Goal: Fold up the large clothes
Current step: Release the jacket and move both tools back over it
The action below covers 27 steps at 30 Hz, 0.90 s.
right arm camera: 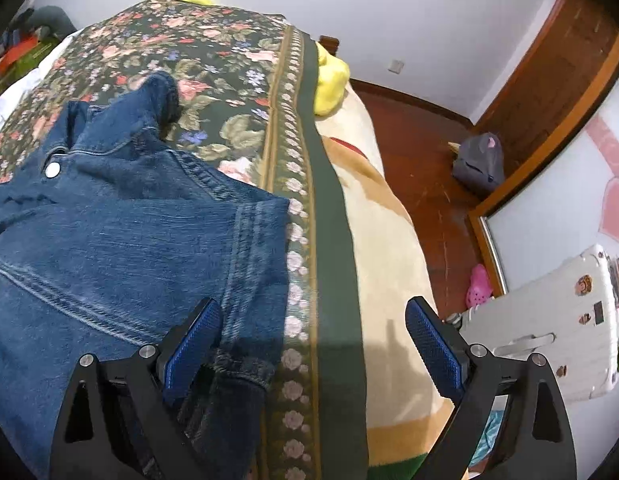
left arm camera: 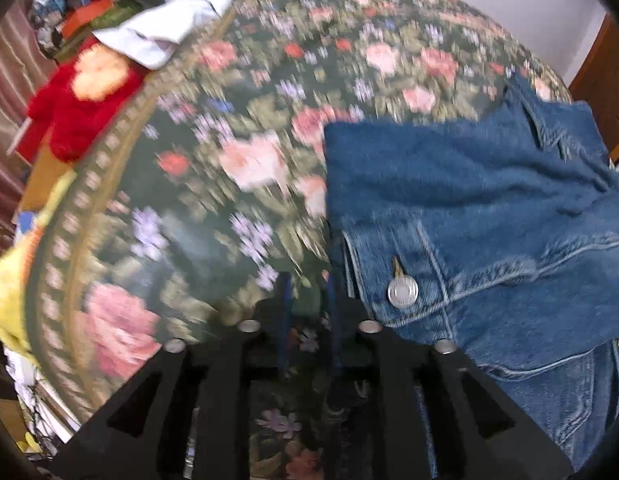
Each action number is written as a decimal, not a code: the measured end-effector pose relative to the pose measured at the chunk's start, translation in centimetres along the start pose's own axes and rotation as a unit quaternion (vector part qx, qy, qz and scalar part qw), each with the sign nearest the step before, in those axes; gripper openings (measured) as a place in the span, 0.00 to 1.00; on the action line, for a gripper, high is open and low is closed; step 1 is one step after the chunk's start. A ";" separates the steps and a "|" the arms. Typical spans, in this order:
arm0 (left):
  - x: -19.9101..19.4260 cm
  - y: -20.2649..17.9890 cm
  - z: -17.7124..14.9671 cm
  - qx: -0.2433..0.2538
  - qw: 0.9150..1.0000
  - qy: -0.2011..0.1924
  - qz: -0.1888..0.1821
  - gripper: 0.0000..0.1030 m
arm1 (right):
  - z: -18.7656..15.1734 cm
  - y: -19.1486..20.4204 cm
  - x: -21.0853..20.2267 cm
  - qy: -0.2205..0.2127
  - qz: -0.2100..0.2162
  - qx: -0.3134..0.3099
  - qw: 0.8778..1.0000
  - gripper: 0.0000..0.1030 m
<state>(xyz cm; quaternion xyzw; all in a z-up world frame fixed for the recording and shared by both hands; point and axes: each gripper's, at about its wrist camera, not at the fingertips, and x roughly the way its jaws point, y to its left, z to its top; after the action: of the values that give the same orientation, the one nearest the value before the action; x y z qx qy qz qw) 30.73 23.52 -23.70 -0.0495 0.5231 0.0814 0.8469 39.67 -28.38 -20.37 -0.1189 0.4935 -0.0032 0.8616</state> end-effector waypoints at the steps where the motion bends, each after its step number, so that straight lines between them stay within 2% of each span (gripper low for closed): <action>1: -0.7 0.2 0.5 0.001 1.000 -0.011 0.003 0.35 | 0.1 0.3 -0.4 -0.006 0.008 0.000 1.000 0.90; 2: -1.5 0.3 1.1 0.002 1.000 -0.024 0.005 0.43 | 0.3 0.4 -0.8 -0.011 0.015 0.000 1.000 0.90; 4: -3.0 0.3 2.1 0.003 0.999 -0.050 0.002 0.52 | 1.0 0.8 -2.0 -0.030 0.036 -0.001 0.999 0.90; 8: -5.2 -1.1 4.9 0.013 0.996 -0.082 -0.023 0.63 | 2.9 1.8 -3.7 -0.060 0.078 -0.012 0.995 0.90; 11: -5.7 -3.0 7.0 0.029 0.994 -0.091 -0.049 0.71 | 5.0 2.9 -4.4 -0.071 0.114 -0.018 0.991 0.90; 15: -4.4 -6.5 9.9 0.048 0.992 -0.080 -0.085 0.73 | 7.6 4.1 -3.6 -0.066 0.145 -0.022 0.987 0.90; 19: -2.0 -10.0 12.0 0.073 0.989 -0.056 -0.112 0.73 | 9.7 5.3 -1.2 -0.044 0.160 -0.027 0.986 0.90; 23: 1.6 -13.5 13.4 0.105 0.986 -0.020 -0.128 0.73 | 11.3 6.2 2.8 0.010 0.191 -0.004 0.981 0.90; 27: 5.7 -16.1 14.3 0.125 0.982 0.020 -0.142 0.73 | 12.4 7.5 7.6 0.079 0.249 0.031 0.965 0.87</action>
<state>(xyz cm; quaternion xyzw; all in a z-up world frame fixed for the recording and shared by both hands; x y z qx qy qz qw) 48.82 10.60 -22.38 -0.0183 0.5337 -0.1068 0.8387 53.24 -19.56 -22.36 0.0351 0.5741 0.1866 0.7965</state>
